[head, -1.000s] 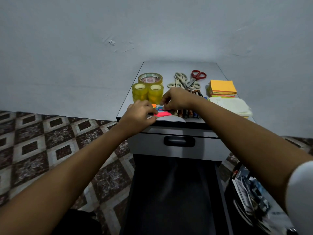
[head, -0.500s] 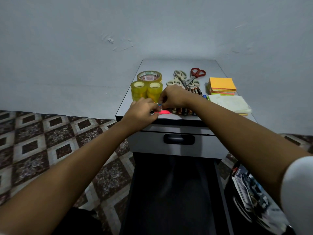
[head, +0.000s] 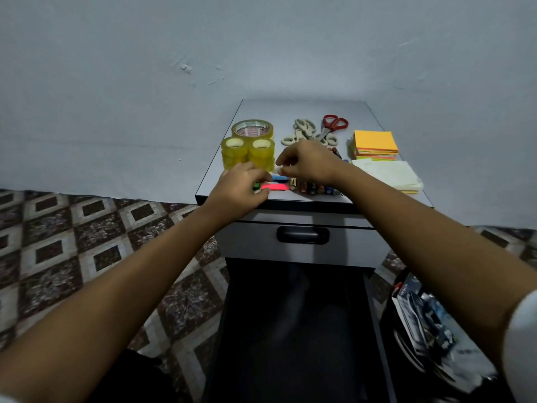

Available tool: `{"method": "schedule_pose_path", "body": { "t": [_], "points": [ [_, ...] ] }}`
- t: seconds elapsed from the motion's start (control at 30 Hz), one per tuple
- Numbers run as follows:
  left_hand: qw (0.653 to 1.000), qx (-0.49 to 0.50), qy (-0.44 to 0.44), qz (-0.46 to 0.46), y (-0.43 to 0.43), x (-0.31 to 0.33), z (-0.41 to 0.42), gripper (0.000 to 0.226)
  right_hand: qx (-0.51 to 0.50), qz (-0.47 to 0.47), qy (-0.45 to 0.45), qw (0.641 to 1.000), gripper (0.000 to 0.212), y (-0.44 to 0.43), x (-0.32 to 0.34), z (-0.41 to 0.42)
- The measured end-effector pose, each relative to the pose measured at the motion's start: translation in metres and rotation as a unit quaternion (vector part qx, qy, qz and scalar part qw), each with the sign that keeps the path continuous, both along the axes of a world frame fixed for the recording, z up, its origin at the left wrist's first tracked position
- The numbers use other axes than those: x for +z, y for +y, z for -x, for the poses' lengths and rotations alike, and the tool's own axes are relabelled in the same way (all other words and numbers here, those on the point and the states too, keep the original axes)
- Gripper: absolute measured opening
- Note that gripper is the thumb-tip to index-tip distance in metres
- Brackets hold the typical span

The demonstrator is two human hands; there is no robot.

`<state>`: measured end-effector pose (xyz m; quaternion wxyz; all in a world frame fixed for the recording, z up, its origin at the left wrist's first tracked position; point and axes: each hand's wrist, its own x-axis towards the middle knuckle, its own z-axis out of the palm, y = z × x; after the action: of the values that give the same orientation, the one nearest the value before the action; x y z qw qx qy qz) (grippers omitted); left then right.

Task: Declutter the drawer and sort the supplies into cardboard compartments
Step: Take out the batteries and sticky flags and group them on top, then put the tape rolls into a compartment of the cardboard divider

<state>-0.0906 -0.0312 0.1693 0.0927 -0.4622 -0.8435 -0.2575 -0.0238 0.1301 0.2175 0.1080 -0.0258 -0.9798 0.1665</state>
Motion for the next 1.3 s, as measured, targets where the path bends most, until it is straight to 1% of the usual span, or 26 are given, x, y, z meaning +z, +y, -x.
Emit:
{"method": "schedule_pose_path", "body": {
  "t": [0.1, 0.23, 0.3, 0.4, 0.43, 0.5, 0.57, 0.6, 0.67, 0.73, 0.77, 0.83, 0.9, 0.97, 1.03, 1.13, 1.2, 1.3],
  "points": [
    [0.999, -0.004, -0.017, -0.042, -0.010, -0.003, -0.013, 0.035, -0.020, 0.028, 0.036, 0.999, 0.031, -0.005, 0.001, -0.032],
    [0.997, -0.032, 0.023, -0.059, -0.028, -0.022, -0.034, 0.030, -0.034, 0.078, 0.076, 0.993, 0.029, -0.014, -0.014, -0.088],
    [0.998, -0.039, -0.010, -0.054, -0.040, -0.036, -0.052, 0.028, -0.040, 0.097, 0.057, 0.993, 0.030, -0.018, -0.033, -0.117],
    [0.996, -0.064, -0.061, -0.021, -0.059, -0.065, -0.080, 0.036, -0.051, 0.096, -0.004, 0.994, 0.030, -0.026, -0.074, -0.156],
    [0.995, -0.071, -0.076, 0.000, -0.065, -0.078, -0.088, 0.037, -0.055, 0.099, -0.023, 0.993, 0.030, -0.030, -0.089, -0.169],
    [0.989, -0.075, -0.115, 0.054, -0.074, -0.101, -0.104, 0.032, -0.053, 0.112, -0.055, 0.991, 0.031, -0.037, -0.117, -0.190],
    [0.979, -0.084, -0.151, 0.111, -0.082, -0.122, -0.119, 0.028, -0.042, 0.122, -0.098, 0.987, 0.034, -0.044, -0.145, -0.206],
    [0.970, -0.095, -0.169, 0.150, -0.086, -0.133, -0.128, 0.030, -0.036, 0.124, -0.126, 0.984, 0.037, -0.048, -0.157, -0.214],
    [0.935, -0.124, -0.205, 0.263, -0.094, -0.150, -0.144, 0.042, -0.017, 0.115, -0.200, 0.973, 0.046, -0.054, -0.179, -0.227],
    [0.884, -0.140, -0.232, 0.380, -0.102, -0.165, -0.155, 0.059, 0.018, 0.099, -0.290, 0.952, 0.054, -0.060, -0.196, -0.238],
    [0.861, -0.142, -0.242, 0.424, -0.106, -0.171, -0.158, 0.066, 0.034, 0.092, -0.333, 0.938, 0.057, -0.062, -0.204, -0.243],
    [0.832, -0.143, -0.244, 0.477, -0.113, -0.179, -0.162, 0.070, 0.048, 0.077, -0.400, 0.912, 0.060, -0.064, -0.217, -0.251],
    [0.820, -0.140, -0.231, 0.504, -0.119, -0.185, -0.161, 0.068, 0.051, 0.054, -0.435, 0.897, 0.060, -0.063, -0.227, -0.255],
    [0.820, -0.142, -0.218, 0.509, -0.121, -0.187, -0.160, 0.062, 0.056, 0.040, -0.447, 0.892, 0.057, -0.061, -0.233, -0.256],
    [0.819, -0.163, -0.195, 0.514, -0.118, -0.182, -0.160, 0.055, 0.062, 0.029, -0.442, 0.894, 0.052, -0.059, -0.235, -0.254],
    [0.817, -0.184, -0.168, 0.521, -0.112, -0.176, -0.157, 0.052, 0.070, 0.009, -0.432, 0.899, 0.048, -0.056, -0.235, -0.251],
    [0.824, -0.177, -0.149, 0.517, -0.110, -0.177, -0.153, 0.049, 0.053, -0.004, -0.422, 0.905, 0.049, -0.051, -0.234, -0.248],
    [0.854, -0.139, -0.136, 0.482, -0.103, -0.183, -0.134, 0.042, -0.007, -0.023, -0.392, 0.920, 0.049, -0.040, -0.231, -0.239]
  ]
}}
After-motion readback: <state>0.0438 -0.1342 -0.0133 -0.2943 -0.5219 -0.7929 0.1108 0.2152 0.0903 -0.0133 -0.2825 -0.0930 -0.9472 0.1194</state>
